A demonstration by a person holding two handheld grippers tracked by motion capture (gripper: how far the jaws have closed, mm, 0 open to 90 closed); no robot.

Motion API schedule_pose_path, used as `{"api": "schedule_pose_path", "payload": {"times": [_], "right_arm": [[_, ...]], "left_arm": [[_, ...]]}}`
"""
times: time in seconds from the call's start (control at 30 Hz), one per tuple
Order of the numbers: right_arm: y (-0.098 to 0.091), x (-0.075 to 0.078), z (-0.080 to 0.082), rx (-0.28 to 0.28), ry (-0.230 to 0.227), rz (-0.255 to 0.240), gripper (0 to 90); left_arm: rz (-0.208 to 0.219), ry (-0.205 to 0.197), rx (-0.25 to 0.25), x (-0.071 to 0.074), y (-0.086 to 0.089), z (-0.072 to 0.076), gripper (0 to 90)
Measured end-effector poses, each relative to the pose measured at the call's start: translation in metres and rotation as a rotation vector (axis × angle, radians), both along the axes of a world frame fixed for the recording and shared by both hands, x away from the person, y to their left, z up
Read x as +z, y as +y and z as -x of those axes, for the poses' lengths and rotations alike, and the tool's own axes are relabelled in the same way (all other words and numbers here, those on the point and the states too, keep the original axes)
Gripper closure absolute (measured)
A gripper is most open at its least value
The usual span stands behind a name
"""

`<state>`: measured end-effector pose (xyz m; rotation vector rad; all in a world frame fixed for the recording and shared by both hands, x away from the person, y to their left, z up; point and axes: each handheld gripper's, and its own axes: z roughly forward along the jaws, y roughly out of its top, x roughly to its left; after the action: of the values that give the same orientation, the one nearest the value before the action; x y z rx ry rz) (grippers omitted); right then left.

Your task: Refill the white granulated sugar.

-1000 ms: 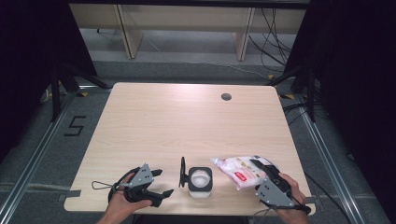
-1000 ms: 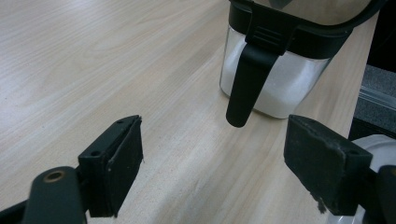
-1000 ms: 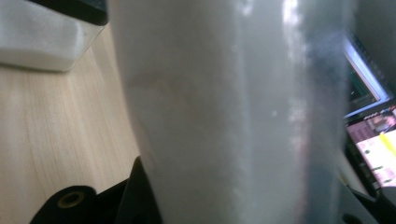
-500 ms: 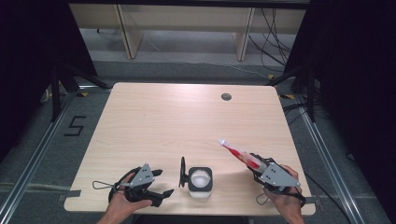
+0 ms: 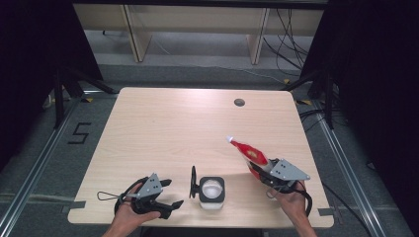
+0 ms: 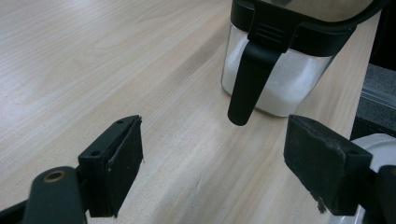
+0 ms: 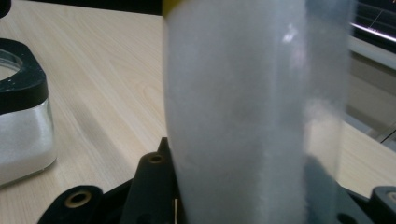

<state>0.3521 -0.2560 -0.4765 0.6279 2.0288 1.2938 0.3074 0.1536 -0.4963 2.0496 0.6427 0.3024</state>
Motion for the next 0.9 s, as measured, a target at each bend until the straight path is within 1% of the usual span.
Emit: {"api": "schedule_pose_path", "payload": {"times": [0.03,0.07,0.1,0.13,0.17,0.2,0.23,0.27,0.3,0.33,0.37,0.4,0.43,0.47,0.5,0.53,0.57,0.6,0.63,0.67,0.7,0.77,0.8,0.87,0.9], "right_arm": [[-0.002,-0.001,-0.001,0.003,0.01,0.013,67.7],[-0.002,-0.002,-0.001,-0.006,0.03,0.004,67.9],[-0.004,-0.001,-0.001,-0.003,0.034,0.001,67.9],[-0.005,-0.001,0.0,-0.022,0.042,-0.014,67.9],[-0.008,0.0,-0.002,-0.024,-0.001,0.008,67.9],[-0.009,-0.001,-0.002,-0.026,-0.004,0.001,67.9],[-0.009,-0.001,-0.001,-0.026,0.005,-0.005,68.1],[-0.01,-0.001,-0.001,-0.028,0.007,0.004,68.2],[-0.011,-0.001,0.0,-0.029,0.007,0.004,68.3],[-0.012,-0.001,0.0,-0.028,0.006,-0.004,68.4],[-0.016,0.0,0.001,-0.031,0.014,0.008,68.5],[-0.018,0.0,0.002,-0.035,0.005,0.002,68.6],[-0.021,-0.001,0.003,-0.037,0.004,-0.013,68.7],[-0.024,-0.002,0.005,-0.046,0.028,-0.047,68.9],[-0.029,-0.003,0.005,-0.045,0.024,-0.061,68.9],[-0.033,-0.003,0.005,-0.051,0.041,-0.072,69.0],[-0.036,-0.003,0.005,-0.051,0.032,-0.071,69.0],[-0.038,-0.004,0.005,-0.061,0.045,-0.085,68.9],[-0.039,-0.005,0.005,-0.066,0.032,-0.107,68.9],[-0.04,-0.006,0.007,-0.085,0.05,-0.127,69.0],[-0.042,-0.005,0.005,-0.073,0.029,-0.103,69.0],[-0.041,-0.005,0.007,-0.068,0.053,-0.118,69.0],[-0.041,-0.004,0.008,-0.068,0.06,-0.116,69.0],[-0.04,-0.005,0.009,-0.077,0.066,-0.127,68.8],[-0.042,-0.004,0.009,-0.077,0.063,-0.119,68.7]], "left_arm": [[-0.005,-0.011,-0.003,0.0,0.0,0.0,19.3],[-0.001,-0.01,-0.005,0.0,0.0,0.0,19.3],[-0.004,-0.013,-0.005,0.0,0.0,0.0,19.3],[-0.003,-0.01,0.0,0.0,0.0,0.0,19.3],[-0.005,-0.014,-0.004,0.0,0.0,-0.001,19.3],[0.001,-0.008,0.0,0.0,0.0,0.0,19.3],[-0.01,-0.001,-0.004,0.001,0.0,0.0,19.3],[-0.01,0.0,-0.003,0.001,0.0,0.001,19.3],[0.0,0.009,0.007,0.001,0.0,0.001,19.3],[-0.002,0.004,0.0,0.001,0.0,0.001,19.3],[0.0,0.02,0.0,0.001,0.0,0.001,19.3],[0.013,0.018,0.006,0.001,-0.001,0.002,19.3],[0.001,0.007,0.001,0.001,0.0,0.001,19.3],[0.001,0.003,-0.004,0.002,0.0,0.001,19.3],[-0.001,0.002,-0.002,0.002,0.0,0.001,19.3],[0.003,0.004,-0.001,0.002,0.0,0.001,19.3],[0.002,0.004,-0.002,0.002,0.0,0.001,19.3],[-0.001,0.004,-0.004,0.001,0.0,0.001,19.3],[-0.004,0.004,-0.005,0.002,0.0,0.001,19.3],[-0.001,0.003,-0.004,0.002,0.0,0.001,19.3],[0.001,0.003,-0.002,0.002,0.0,0.001,19.3],[-0.001,0.001,-0.002,0.002,0.0,0.001,19.3],[0.0,0.004,-0.001,0.002,0.0,0.001,19.3],[0.0,0.001,-0.004,0.002,0.0,0.001,19.3],[0.0,0.002,0.001,0.002,0.0,0.001,19.3]]}}
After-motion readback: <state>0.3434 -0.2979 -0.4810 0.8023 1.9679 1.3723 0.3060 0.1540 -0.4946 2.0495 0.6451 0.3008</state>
